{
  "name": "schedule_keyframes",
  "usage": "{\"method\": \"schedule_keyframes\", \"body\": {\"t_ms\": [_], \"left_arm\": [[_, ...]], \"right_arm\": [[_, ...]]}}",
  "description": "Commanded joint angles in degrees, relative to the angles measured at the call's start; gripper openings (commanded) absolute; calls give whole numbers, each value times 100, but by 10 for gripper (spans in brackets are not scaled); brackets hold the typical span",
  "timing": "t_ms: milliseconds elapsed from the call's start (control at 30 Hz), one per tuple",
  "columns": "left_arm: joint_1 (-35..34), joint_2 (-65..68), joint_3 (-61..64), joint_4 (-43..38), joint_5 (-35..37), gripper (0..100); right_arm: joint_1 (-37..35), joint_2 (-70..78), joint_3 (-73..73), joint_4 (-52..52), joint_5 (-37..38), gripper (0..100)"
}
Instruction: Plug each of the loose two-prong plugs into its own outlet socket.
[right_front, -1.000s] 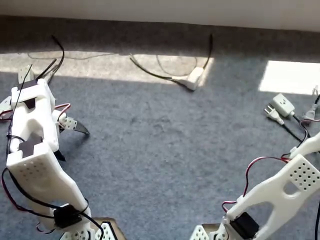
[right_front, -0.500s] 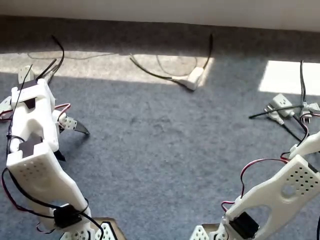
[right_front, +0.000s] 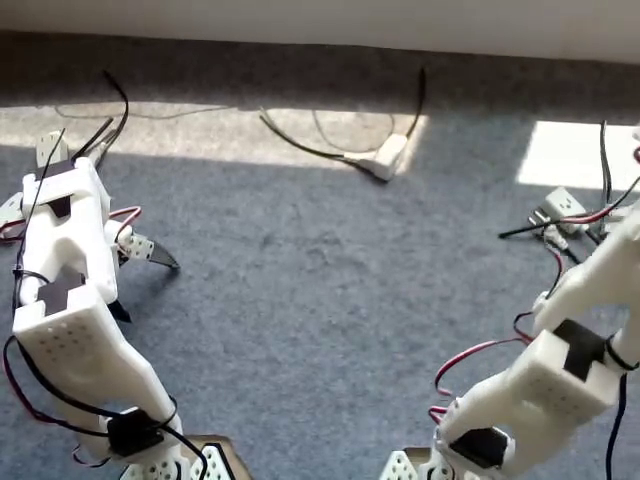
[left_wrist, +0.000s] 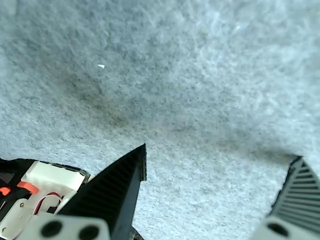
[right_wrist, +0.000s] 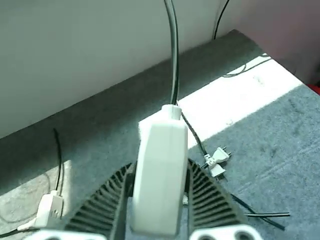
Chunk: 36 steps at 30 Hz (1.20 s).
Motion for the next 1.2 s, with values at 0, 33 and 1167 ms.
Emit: {"method": "schedule_keyframes", "body": {"t_ms": [0, 33, 1167], "left_arm": [[136, -22, -13, -35, 26, 418], [136, -22, -13, -35, 26, 418], [145, -22, -31, -35, 26, 418]], "right_arm": [[-884, -1745, 1763, 215, -484, 49], [-1147, -2097, 2273, 215, -615, 49], [-5912, -6721, 16004, -8690, -2725, 194]]}}
